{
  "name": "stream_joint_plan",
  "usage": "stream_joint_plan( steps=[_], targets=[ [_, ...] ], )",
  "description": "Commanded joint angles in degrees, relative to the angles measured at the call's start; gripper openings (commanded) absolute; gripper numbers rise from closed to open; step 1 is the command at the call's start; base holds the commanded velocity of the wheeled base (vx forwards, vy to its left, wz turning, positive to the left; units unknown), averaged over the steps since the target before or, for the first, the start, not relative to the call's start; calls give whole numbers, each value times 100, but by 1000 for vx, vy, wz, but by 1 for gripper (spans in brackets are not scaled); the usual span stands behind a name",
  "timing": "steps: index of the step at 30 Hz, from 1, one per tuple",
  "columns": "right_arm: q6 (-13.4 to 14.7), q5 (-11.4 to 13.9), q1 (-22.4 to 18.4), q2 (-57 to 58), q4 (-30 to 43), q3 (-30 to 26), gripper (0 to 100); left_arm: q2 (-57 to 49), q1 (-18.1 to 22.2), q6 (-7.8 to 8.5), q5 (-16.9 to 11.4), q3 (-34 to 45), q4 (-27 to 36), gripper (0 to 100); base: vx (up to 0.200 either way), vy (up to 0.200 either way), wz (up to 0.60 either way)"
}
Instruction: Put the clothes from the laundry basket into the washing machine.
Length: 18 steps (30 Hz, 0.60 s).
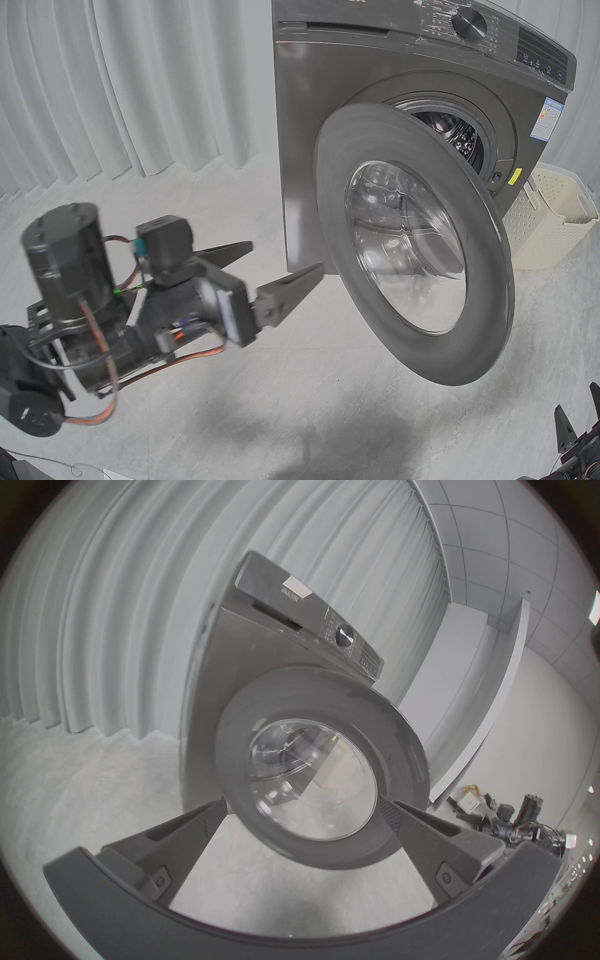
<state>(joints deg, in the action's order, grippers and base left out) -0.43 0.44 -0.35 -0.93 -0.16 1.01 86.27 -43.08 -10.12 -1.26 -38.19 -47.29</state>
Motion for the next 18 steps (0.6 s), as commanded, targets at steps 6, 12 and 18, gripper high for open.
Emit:
stream_joint_plan(
  steps=[6,12,18],
  targets=[
    [-1,0,0,31,-2,-101,100,-5973,2199,801,29,3116,2145,100,0,0,0],
    [-1,0,0,31,-2,-101,100,-7054,3034,889,-226,3257,3366,100,0,0,0],
    [-1,0,-9,31,-2,-101,100,-8074,3280,1144,-349,3819,4157,100,0,0,0]
  ],
)
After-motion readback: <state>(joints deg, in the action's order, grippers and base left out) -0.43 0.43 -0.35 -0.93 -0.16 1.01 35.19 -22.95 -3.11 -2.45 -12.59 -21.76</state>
